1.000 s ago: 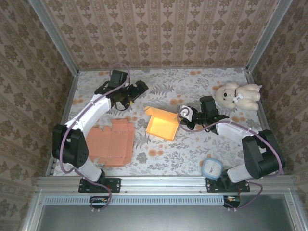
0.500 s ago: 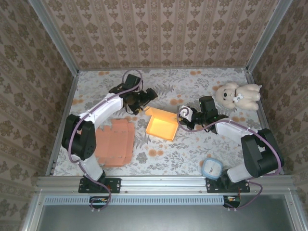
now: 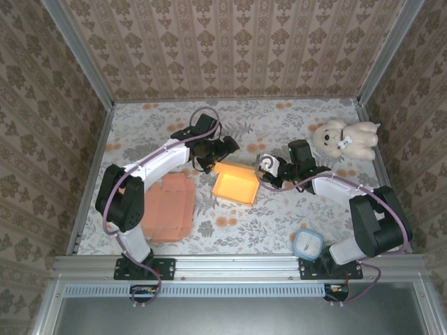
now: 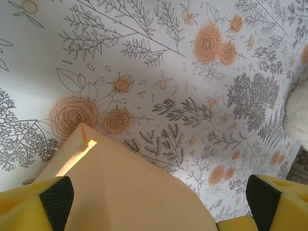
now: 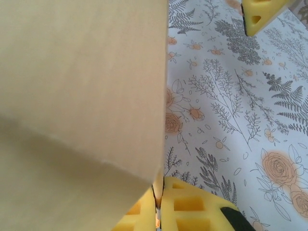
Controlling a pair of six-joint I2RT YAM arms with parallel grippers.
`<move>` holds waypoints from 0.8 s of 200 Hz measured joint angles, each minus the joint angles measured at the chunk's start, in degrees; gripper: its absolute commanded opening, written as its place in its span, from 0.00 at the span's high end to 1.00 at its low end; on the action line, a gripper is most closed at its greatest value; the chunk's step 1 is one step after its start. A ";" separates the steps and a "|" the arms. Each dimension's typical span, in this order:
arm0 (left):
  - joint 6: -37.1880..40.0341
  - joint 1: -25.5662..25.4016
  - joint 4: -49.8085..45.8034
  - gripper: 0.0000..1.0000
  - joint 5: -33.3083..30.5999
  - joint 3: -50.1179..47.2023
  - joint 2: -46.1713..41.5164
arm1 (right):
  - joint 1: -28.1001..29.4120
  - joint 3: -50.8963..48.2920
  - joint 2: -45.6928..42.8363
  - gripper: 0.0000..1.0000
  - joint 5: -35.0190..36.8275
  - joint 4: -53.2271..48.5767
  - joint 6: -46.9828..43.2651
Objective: Fold the paper box
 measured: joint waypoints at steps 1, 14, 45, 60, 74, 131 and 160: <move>-0.02 -0.04 0.00 0.06 0.02 -0.02 0.00 | 0.02 0.00 0.00 0.90 0.02 0.00 0.00; -0.79 -0.63 0.07 0.09 -0.20 -0.09 0.00 | 0.26 0.02 0.15 0.89 0.76 -0.15 -0.24; -1.49 -2.05 0.04 0.13 -2.03 -0.13 0.00 | 0.79 0.09 0.72 0.85 2.84 -1.86 -1.33; -1.64 -2.71 0.07 0.15 -3.13 -0.28 0.00 | 1.11 0.09 0.76 0.80 3.96 -2.69 -1.46; -1.62 -3.08 0.11 0.17 -4.24 -1.03 -0.04 | 1.55 0.09 0.76 0.78 4.81 -3.41 -1.66; -2.75 -3.63 1.16 0.26 -6.27 -7.23 -0.31 | 4.26 0.66 0.68 0.76 9.11 -5.22 -2.51; -4.00 -3.91 2.40 0.32 -6.80 -9.16 -1.40 | 5.25 0.83 -0.02 0.76 11.43 -6.45 -2.54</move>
